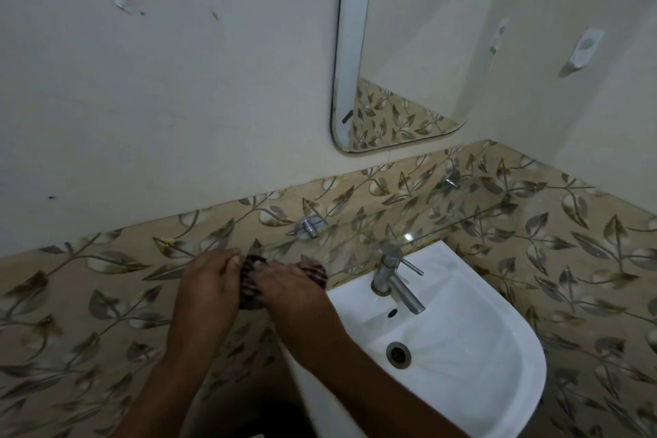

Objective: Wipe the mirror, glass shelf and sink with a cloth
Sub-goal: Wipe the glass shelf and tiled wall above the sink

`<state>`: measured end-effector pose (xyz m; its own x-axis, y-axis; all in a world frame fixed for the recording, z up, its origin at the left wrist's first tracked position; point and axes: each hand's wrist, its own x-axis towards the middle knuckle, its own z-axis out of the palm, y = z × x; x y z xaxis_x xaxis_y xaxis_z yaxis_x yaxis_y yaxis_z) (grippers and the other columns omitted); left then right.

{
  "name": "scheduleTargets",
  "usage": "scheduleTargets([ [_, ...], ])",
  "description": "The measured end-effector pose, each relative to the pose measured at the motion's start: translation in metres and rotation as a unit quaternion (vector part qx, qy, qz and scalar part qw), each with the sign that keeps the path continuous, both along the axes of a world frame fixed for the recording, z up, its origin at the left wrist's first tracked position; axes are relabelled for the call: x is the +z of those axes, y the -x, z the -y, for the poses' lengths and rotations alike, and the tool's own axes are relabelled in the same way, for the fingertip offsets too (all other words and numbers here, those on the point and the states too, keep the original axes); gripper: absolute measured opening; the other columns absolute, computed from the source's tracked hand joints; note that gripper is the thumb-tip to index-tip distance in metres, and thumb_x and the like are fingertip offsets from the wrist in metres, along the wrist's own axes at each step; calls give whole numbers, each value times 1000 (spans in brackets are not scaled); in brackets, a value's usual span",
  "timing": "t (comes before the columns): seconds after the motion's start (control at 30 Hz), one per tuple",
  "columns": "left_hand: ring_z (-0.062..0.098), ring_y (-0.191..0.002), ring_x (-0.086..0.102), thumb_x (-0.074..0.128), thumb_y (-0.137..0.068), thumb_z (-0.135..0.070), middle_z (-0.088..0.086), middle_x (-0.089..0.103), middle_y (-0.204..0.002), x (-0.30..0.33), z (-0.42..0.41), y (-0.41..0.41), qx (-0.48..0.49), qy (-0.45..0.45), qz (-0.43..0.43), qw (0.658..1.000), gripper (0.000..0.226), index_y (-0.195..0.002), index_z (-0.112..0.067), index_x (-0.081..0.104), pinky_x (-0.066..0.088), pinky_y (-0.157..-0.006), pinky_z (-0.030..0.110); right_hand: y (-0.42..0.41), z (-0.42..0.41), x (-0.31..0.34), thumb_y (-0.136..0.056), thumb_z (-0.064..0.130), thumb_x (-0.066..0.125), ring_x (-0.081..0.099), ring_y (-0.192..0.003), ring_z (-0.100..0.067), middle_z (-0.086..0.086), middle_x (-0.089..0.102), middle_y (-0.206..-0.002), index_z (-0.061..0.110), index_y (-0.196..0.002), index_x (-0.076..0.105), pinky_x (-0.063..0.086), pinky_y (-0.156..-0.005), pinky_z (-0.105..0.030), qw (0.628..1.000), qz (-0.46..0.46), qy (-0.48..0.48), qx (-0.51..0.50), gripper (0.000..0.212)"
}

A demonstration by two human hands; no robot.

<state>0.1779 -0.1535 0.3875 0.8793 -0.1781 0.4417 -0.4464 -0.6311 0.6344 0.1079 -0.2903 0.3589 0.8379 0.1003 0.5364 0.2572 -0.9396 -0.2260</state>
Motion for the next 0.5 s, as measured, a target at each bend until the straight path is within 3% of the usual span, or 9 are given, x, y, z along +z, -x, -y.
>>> scheduleTargets([
  [0.07, 23, -103, 59, 53, -97, -17, 8, 68, -110, -1, 2, 4, -5, 1, -5, 1000, 23, -110, -9, 70, 43, -90, 33, -2, 19, -4, -83, 5, 55, 62, -117, -24, -11, 68, -124, 5, -125, 62, 20, -117, -20, 998, 28, -55, -11, 43],
  [0.13, 19, -100, 58, 53, -97, -18, 4, 66, -109, -2, 2, 5, -12, 13, -14, 1000, 21, -109, -13, 70, 43, -87, 30, 1, 43, -5, -80, -3, 69, 63, -115, -25, -12, 68, -122, 4, -122, 65, 25, -115, -21, 996, 22, -73, -41, 43],
  [0.23, 15, -97, 58, 54, -97, -21, 2, 65, -108, -5, 1, 6, -12, 25, -31, 999, 21, -111, -15, 69, 43, -84, 27, 12, 88, -3, -90, 7, 58, 58, -121, -23, -7, 65, -128, 9, -127, 64, 37, -110, -32, 985, 18, -134, -110, 37],
  [0.37, 13, -95, 56, 54, -98, -23, 0, 63, -106, -6, 0, 13, -4, 41, -57, 998, 21, -111, -15, 68, 41, -83, 26, 14, 108, -6, -95, 18, 48, 55, -126, -22, -4, 63, -131, 11, -130, 62, 38, -111, -43, 957, 39, -203, -204, 39],
  [0.5, 8, -88, 54, 53, -98, -20, -7, 59, -99, -8, 1, 21, -13, 59, -69, 996, 19, -107, -18, 69, 39, -75, 22, 7, 60, -9, -92, 2, 62, 54, -125, -29, -13, 65, -126, 3, -124, 63, 34, -113, -44, 939, 93, -183, -276, 32],
])
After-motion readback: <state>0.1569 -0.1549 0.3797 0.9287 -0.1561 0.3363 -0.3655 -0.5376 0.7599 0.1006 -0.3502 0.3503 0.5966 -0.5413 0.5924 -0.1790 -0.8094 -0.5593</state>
